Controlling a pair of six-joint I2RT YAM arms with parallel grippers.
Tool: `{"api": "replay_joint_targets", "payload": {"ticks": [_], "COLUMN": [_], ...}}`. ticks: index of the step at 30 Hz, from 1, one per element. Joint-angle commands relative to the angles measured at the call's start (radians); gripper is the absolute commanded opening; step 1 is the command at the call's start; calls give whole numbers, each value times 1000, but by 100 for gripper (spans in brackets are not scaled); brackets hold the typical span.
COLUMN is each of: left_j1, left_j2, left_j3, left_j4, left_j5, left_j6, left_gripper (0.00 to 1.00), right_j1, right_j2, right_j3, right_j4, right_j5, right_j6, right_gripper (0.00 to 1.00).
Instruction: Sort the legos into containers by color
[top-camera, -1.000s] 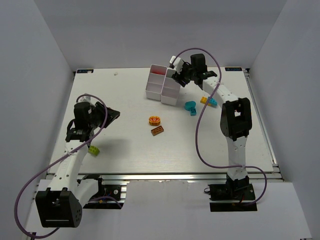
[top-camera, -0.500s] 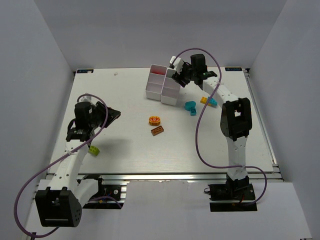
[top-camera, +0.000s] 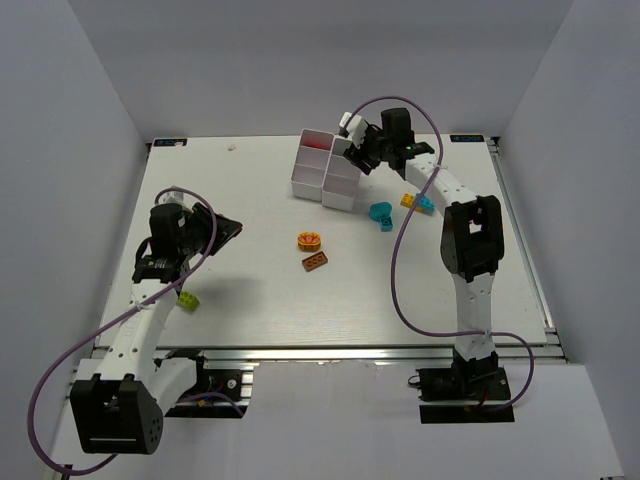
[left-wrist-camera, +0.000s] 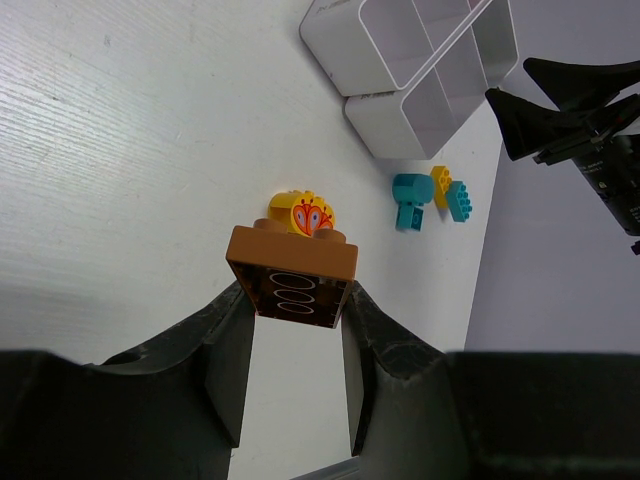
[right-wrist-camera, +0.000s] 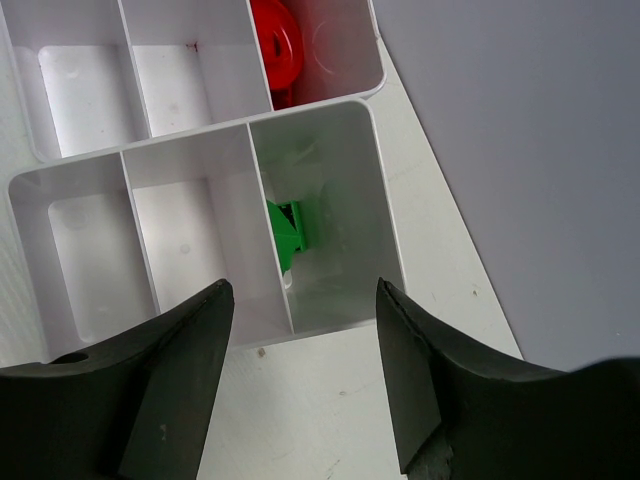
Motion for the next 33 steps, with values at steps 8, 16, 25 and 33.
{"api": "replay_joint_targets", "payload": {"ticks": [8,16,25,33], "left_j1": [-10,-33,-92,-157], "left_j2": [-10,13,68,180], "left_j3": [24,33,71,163], "left_j4": [24,45,68,84], "left_j5": [2,1,-16,-33], "left_j6": [-1,0,5,39], "left_gripper": [0,0,0,0], "right_j1": [2,-9,-9,-9], "right_j2": [-94,-205,-284,-361], "right_j3": [-34,-114,-149,-173], "right_j4": [26,-10,-48,-111], "right_j5": [-13,-23,-53,-133], "right_j6": [0,-26,38,151], "right_gripper": [64,65,74,89]}}
